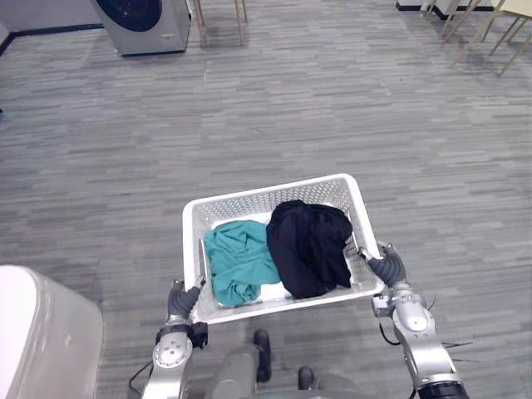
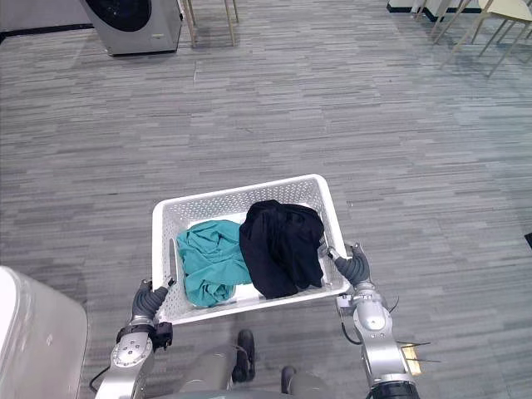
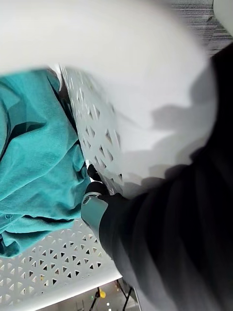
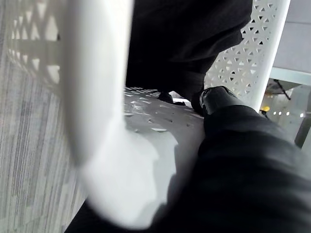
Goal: Pick up the laundry basket with both hands and put the clothes into the washing machine.
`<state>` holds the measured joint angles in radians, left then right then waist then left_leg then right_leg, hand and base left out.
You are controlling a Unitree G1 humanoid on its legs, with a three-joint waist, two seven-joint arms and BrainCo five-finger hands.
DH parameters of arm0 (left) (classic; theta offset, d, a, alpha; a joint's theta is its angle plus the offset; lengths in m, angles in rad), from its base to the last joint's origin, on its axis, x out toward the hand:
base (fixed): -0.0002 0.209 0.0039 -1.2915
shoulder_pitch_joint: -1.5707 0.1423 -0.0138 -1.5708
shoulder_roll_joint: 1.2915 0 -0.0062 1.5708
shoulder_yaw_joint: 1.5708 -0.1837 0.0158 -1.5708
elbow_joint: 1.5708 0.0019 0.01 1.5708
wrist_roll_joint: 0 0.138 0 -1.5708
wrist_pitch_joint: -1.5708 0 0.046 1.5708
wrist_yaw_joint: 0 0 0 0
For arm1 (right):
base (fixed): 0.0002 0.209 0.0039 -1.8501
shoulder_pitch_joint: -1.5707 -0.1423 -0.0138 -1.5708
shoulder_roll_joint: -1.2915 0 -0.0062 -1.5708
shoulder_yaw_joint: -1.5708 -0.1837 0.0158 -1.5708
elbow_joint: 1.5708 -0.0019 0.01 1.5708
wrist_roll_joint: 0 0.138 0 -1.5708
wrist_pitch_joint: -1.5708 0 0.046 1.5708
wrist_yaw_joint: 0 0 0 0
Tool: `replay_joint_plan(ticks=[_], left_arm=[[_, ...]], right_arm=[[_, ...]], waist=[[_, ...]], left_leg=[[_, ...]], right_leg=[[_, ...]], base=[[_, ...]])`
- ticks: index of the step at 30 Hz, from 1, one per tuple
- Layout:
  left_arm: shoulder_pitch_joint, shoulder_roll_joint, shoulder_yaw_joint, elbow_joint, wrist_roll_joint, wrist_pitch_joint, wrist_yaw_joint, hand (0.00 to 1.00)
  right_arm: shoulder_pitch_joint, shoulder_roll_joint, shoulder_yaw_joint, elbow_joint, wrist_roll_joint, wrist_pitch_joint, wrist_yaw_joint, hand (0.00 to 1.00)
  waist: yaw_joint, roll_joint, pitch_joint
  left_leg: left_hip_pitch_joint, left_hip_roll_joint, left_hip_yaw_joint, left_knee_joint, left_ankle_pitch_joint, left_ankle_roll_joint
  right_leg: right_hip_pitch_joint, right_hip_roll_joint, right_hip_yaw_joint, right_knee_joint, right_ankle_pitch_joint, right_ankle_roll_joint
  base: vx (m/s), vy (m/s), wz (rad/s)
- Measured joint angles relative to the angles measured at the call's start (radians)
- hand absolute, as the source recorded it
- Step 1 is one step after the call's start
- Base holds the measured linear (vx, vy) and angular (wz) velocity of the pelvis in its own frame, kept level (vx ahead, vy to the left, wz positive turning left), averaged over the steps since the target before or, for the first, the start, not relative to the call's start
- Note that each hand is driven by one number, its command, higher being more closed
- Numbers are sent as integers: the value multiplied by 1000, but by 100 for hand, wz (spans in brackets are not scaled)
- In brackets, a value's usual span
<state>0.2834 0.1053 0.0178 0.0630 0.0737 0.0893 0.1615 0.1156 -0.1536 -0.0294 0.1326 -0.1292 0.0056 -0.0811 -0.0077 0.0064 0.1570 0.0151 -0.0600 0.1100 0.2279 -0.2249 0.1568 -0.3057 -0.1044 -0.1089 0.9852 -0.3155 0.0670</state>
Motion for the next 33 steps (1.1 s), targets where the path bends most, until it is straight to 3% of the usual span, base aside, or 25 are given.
replay_joint_plan(ticks=[3,4,5,7,8,9,10,11,12,14,16,19,20,21,22,23,24,25,26,27,28,30,31,32,33], left_arm=[[-14,23,-18,4,0,1,1,100],[-36,30,-29,24,0,3,0,100],[-50,35,-37,37,0,10,0,100],[-49,38,-44,40,8,11,0,100],[-47,40,-50,44,9,11,0,100],[-44,44,-54,53,9,10,-1,100],[-42,7,-50,67,10,12,-1,100],[-45,-6,-50,66,16,12,-1,100],[-50,-30,-54,66,22,12,-1,100],[-32,-42,-42,64,21,12,-1,100],[-21,-47,-50,61,18,12,-2,100],[7,-55,-50,5,6,5,-5,100],[20,-63,-48,-23,6,-3,-7,100],[22,-64,-46,-24,6,-7,-6,100],[27,-66,-45,-24,6,-8,-6,100],[31,-70,-44,-24,6,-8,-6,100],[34,-62,-38,-22,8,-7,-6,100],[29,-55,-31,-21,9,-4,-6,100],[20,-62,-13,-23,11,3,-6,100],[19,-63,-4,-22,12,7,-6,100],[34,-56,-12,-7,17,13,-6,100],[56,-45,-9,1,17,11,-6,100],[39,-17,-11,19,16,14,-7,100],[41,-12,-11,26,16,16,-8,100],[55,-15,-13,27,17,17,-7,100]], right_arm=[[4,0,-6,-1,0,-1,0,100],[8,0,-15,-1,0,0,0,100],[18,4,-21,-1,0,2,-1,100],[36,8,-24,-7,0,2,-3,100],[49,8,-28,-21,0,4,-3,100],[64,4,-30,-30,-1,5,-3,100],[64,-3,-31,-29,-1,12,-3,100],[68,-2,-42,-30,0,17,-3,100],[77,-8,-53,-47,0,21,-2,100],[105,-4,-41,-105,1,30,-3,100],[129,0,-44,-168,1,35,-15,100],[146,-5,-45,-230,3,35,-24,100],[140,-13,-47,-243,3,25,-24,100],[132,-14,-47,-237,3,21,-24,100],[115,-18,-47,-220,2,20,-24,100],[89,-33,-48,-183,3,13,-23,100],[64,-29,-41,-131,2,13,-24,100],[52,-21,-34,-110,2,13,-25,100],[34,-27,-28,-86,2,15,-24,100],[10,-21,-27,-66,2,16,-20,100],[18,-1,-28,-51,0,20,-18,100],[23,12,-19,-55,-2,16,-10,100],[33,33,-17,-52,-12,20,-8,100],[32,34,-13,-34,-19,22,-9,100],[32,34,-9,-23,-24,24,-8,100]], waist=[[-28,23,8],[-37,35,19],[-43,28,22],[-60,0,23],[-67,-12,23],[-72,-17,15],[-64,31,-4],[-69,53,-2],[-72,89,20],[-51,102,26],[-20,92,37],[7,64,40],[27,66,39],[29,69,39],[34,70,38],[48,80,38],[72,65,36],[74,55,26],[44,44,27],[45,42,29],[76,21,16],[74,-3,10],[45,-45,8],[35,-48,9],[23,-31,16]], left_leg=[[80,45,-43,-59,-22,-8],[116,72,-47,-61,-37,-16],[162,78,-45,-75,-38,-19],[250,64,-48,-90,-56,-55],[298,60,-54,-90,-81,-100],[350,61,-56,-86,-102,-134],[348,111,-56,-12,-109,-147],[299,148,-66,127,-92,-172],[198,221,-65,392,3,-236],[17,327,-59,781,182,-252],[-125,378,-24,988,119,-214],[-277,355,100,834,-7,-144],[-348,315,127,631,-22,-142],[-361,288,125,527,-16,-151],[-365,238,106,326,19,-205],[-370,205,76,127,129,-231],[-354,176,89,129,205,-172],[-353,158,94,153,190,-125],[-398,168,92,303,127,-44],[-446,193,98,435,110,-24],[-463,180,117,480,76,-81],[-354,144,141,385,-62,-50],[-300,95,141,358,-90,-43],[-235,75,144,324,-112,-44],[-129,72,158,261,-127,-43]], right_leg=[[-107,20,-51,-164,-20,-40],[-147,42,-36,-341,30,-20],[-156,48,-2,-602,156,16],[-171,18,32,-830,281,64],[-170,-3,35,-868,286,57],[-173,-6,49,-839,376,30],[-194,33,53,-744,454,5],[-185,47,23,-699,467,-13],[-136,77,-33,-656,417,-58],[-48,125,-59,-640,333,-108],[85,144,-70,-670,268,-128],[277,121,-67,-768,194,-115],[345,111,-48,-801,160,-100],[367,104,-41,-812,147,-90],[405,88,-29,-834,127,-70],[451,81,2,-868,104,-49],[496,63,45,-895,82,-33],[515,41,58,-904,75,-27],[530,19,105,-903,95,-19],[538,21,149,-891,101,-15],[518,10,203,-745,58,57],[393,-16,209,-392,35,209],[274,-56,215,-122,59,205],[206,-80,181,11,52,181],[148,-97,125,57,33,102]], base=[[516,-69,26],[549,-130,27],[669,-165,25],[703,-195,30],[720,-207,39],[752,-206,15],[618,-170,13],[867,-310,28],[693,-289,45],[739,-295,20],[642,-204,12],[636,-94,16],[594,34,-12],[753,104,-21],[649,170,-34],[807,253,-72],[724,236,-66],[765,269,-33],[622,239,0],[824,364,-40],[617,309,-82],[545,243,-38],[660,182,23],[811,171,8],[690,127,-24]])
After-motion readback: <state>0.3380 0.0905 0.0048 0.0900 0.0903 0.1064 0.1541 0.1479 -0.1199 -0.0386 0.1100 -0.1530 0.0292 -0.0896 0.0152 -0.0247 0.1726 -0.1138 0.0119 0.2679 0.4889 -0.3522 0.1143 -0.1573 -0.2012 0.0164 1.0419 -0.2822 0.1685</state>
